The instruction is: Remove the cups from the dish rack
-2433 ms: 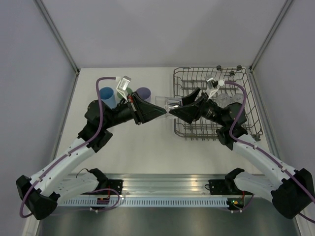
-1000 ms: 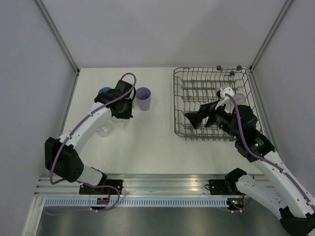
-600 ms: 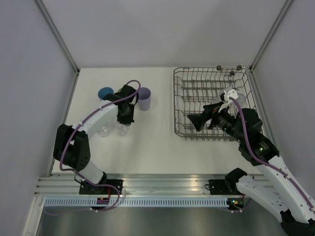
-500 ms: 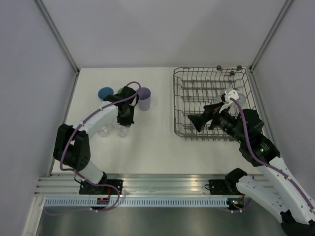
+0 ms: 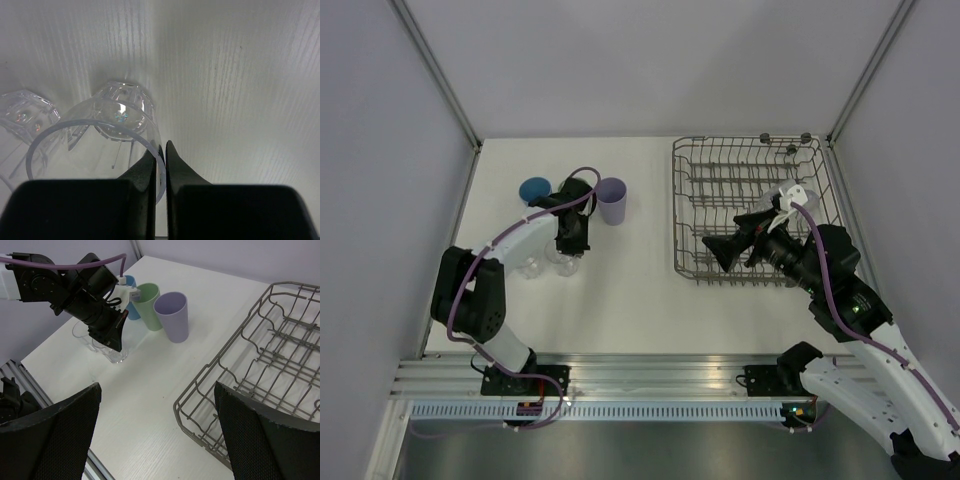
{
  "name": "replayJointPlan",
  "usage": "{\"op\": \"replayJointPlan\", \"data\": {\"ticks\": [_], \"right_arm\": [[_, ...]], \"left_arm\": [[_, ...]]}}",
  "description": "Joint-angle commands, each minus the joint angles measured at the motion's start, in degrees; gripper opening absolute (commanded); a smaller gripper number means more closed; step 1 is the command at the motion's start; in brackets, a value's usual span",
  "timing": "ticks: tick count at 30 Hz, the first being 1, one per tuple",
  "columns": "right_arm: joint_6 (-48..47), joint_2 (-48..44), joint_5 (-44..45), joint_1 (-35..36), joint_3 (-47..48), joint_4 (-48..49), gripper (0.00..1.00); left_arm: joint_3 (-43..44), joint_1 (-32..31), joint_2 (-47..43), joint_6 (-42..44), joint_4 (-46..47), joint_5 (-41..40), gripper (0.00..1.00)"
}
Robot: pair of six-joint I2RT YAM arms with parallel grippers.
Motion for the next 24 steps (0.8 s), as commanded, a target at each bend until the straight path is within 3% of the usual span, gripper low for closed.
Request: {"op": "replayJointPlan", "data": {"ticks": [1, 21, 24], "right_arm": [[-0.84, 0.02, -0.70, -0.13, 0.42, 0.11, 0.98], [-0.84, 0.46, -0.44, -0.04, 0.59, 0.11, 0.98], [-0.93, 0.28, -0.53, -0.13, 0.59, 0.20, 0.98]], "left_arm": [[-1.07, 0.34, 0.66, -1.46, 2.31, -0.14, 0.02], [-1.69, -0.37, -3.12, -2.68, -2.70, -2.95, 0.03], [-1.60, -0.37, -3.65, -2.68, -3.05, -3.65, 0.07]]}}
